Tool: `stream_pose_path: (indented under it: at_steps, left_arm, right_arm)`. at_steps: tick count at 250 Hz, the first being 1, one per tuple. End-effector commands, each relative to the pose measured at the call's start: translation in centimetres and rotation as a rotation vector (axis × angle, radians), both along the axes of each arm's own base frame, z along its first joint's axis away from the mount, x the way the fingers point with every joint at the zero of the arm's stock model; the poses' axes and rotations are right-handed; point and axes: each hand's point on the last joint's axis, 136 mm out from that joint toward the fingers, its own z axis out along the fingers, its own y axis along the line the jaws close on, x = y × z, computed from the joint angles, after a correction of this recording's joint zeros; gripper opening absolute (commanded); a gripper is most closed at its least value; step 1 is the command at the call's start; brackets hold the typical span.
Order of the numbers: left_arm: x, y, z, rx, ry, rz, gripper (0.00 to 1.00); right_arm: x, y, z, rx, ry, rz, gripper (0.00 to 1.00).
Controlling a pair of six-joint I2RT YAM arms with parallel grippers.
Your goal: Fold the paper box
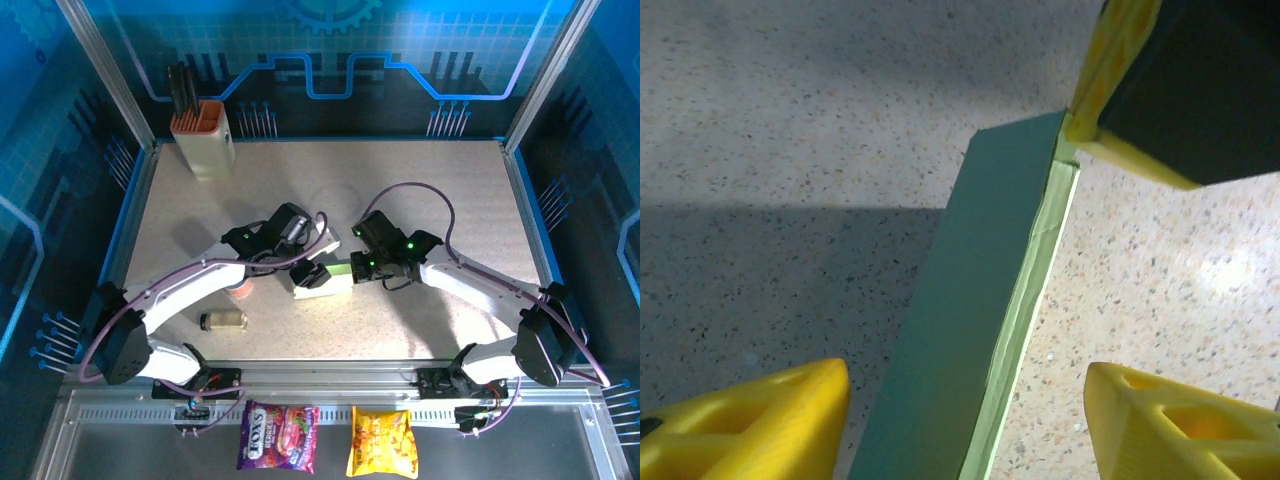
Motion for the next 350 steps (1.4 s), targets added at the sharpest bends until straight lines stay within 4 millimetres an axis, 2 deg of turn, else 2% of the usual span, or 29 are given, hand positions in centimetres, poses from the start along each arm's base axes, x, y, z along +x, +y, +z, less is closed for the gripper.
stream_pose_path:
  at_steps: [1,78,120,160,202,259,350]
  left_arm:
    - [0.1,0.8,1.2,-0.080,0.044,0.182,0.66]
    - [-1.2,4.4,1.4,-0.197,0.262,0.567,0.70]
    - [-2.5,5.9,0.0,-0.144,0.321,0.600,0.73]
    - [-2.5,7.1,-0.9,-0.063,0.303,0.595,0.74]
    - [-1.6,6.8,-1.0,-0.056,0.323,0.591,0.75]
    - [-1.5,5.8,-1.7,-0.048,0.374,0.573,0.73]
    - [-1.7,5.0,-1.5,-0.103,0.428,0.586,0.49]
  right_arm:
    - [-0.2,-0.1,1.2,-0.003,-0.017,-0.001,0.00]
    - [0.0,0.3,1.9,0.009,-0.016,0.001,0.00]
    - [0.2,0.6,2.3,0.015,-0.019,0.005,0.00]
    - [0.2,0.7,1.9,0.009,-0.008,0.013,0.00]
    - [0.2,0.7,1.8,0.006,-0.007,0.013,0.00]
    - [0.2,0.7,1.5,0.002,0.002,0.012,0.00]
    - [0.1,0.7,1.1,-0.001,0.011,0.014,0.00]
